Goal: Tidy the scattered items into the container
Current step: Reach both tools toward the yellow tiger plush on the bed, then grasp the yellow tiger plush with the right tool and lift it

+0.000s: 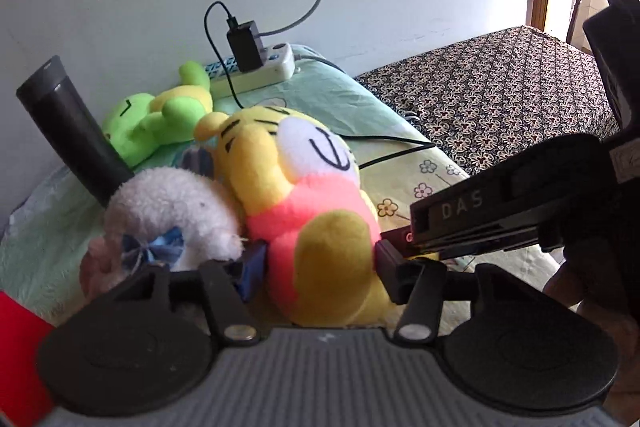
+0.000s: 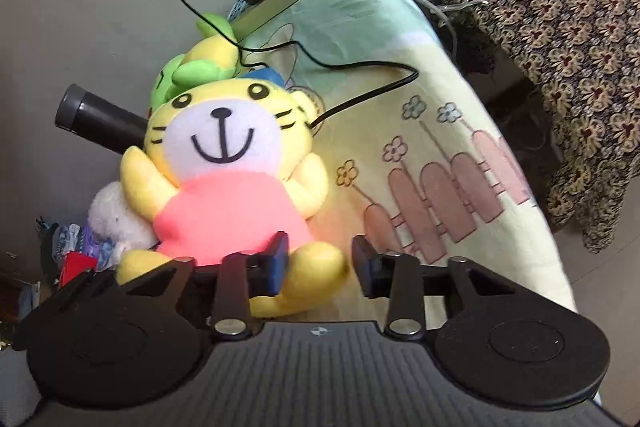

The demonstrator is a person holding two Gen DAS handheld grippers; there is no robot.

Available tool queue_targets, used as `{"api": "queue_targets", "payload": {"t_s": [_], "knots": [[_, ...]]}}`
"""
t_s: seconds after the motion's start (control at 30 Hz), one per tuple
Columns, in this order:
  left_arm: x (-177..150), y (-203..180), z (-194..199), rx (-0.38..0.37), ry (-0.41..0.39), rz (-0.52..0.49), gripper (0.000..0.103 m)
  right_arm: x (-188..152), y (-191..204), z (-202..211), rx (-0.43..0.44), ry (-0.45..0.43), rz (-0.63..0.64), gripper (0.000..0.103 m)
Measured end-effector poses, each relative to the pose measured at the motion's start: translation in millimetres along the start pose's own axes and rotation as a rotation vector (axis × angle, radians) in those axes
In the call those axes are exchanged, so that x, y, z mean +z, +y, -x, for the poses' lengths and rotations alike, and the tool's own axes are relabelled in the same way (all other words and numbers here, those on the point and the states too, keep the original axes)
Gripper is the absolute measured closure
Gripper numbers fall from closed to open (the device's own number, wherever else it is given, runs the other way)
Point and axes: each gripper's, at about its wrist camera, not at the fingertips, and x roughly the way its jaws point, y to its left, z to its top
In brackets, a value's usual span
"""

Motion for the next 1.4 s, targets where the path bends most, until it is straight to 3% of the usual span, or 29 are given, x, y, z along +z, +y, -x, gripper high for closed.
{"api": "queue_targets", "payload": {"t_s": [0.17,0.4,0.63,0.83,0.9,1.0,1.07,1.13,1.2,1.33,1.4], "knots": [[-1.3,7.1,9.3,-0.032,-0.007,0.032,0.058,4.0,3.1,4.9,0.013,-0.005,0.019,0.08],[-11.2,2.2,48.2,-0.126,-0.045,0.012,0.059,-7.1,7.1,36.9,0.007,0.018,0.081,0.082],[-49.7,3.5,85.8,-0.244,-0.004,0.003,0.059,-48.5,4.8,68.1,0.012,0.094,0.103,0.082],[-92.6,10.1,103.9,-0.286,0.076,0.003,0.058,-90.4,8.8,72.5,0.024,0.184,0.134,0.081],[-103.4,14.6,103.7,-0.285,0.111,0.032,0.055,-100.5,10.0,72.5,0.024,0.201,0.138,0.077],[-107.8,22.4,106.4,-0.273,0.104,0.075,0.042,-104.0,8.4,77.4,0.01,0.159,0.114,0.073],[-105.2,26.2,108.2,-0.258,0.073,0.093,0.019,-99.9,9.2,82.1,-0.003,0.102,0.109,0.065],[-102.1,29.4,106.0,-0.254,0.047,0.11,0.009,-95.3,10.3,82.5,-0.026,0.052,0.102,0.047],[-97.3,32.0,96.6,-0.258,0.061,0.134,0.009,-90.1,12.1,75.7,-0.049,0.024,0.088,0.044],[-93.7,29.8,78.3,-0.265,0.114,0.156,0.01,-88.6,14.9,58.1,-0.026,0.059,0.058,0.044],[-95.8,27.2,67.3,-0.267,0.158,0.156,0.021,-91.2,17.7,51.9,-0.026,0.069,0.068,0.039]]}}
